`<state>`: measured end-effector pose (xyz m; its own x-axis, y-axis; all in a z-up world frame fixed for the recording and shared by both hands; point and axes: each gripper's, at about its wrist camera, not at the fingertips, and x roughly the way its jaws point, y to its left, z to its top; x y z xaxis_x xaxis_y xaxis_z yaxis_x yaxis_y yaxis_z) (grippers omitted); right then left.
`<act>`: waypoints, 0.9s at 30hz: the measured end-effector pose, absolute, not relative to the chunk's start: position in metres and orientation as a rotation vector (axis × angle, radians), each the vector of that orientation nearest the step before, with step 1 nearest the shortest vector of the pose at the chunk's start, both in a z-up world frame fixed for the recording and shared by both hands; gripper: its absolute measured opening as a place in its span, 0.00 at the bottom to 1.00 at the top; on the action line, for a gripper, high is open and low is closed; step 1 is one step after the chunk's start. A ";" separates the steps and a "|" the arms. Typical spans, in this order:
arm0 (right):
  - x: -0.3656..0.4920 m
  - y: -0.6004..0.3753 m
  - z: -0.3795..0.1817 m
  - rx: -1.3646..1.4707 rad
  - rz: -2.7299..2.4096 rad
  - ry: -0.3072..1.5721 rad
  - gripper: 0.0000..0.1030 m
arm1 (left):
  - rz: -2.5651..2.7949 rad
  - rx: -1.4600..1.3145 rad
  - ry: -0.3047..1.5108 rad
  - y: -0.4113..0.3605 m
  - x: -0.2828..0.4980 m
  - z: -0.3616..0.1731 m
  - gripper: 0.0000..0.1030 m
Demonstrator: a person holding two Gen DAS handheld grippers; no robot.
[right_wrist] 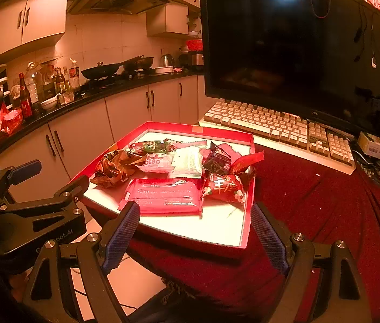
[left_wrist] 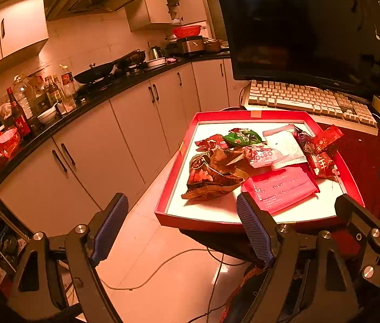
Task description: Organize snacks
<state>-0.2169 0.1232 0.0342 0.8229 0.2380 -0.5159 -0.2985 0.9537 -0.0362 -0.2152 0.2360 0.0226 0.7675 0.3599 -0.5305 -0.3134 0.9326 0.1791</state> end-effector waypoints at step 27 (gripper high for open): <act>-0.217 0.126 0.033 -0.130 0.289 0.531 0.83 | 0.361 0.076 0.599 0.237 -0.214 0.021 0.81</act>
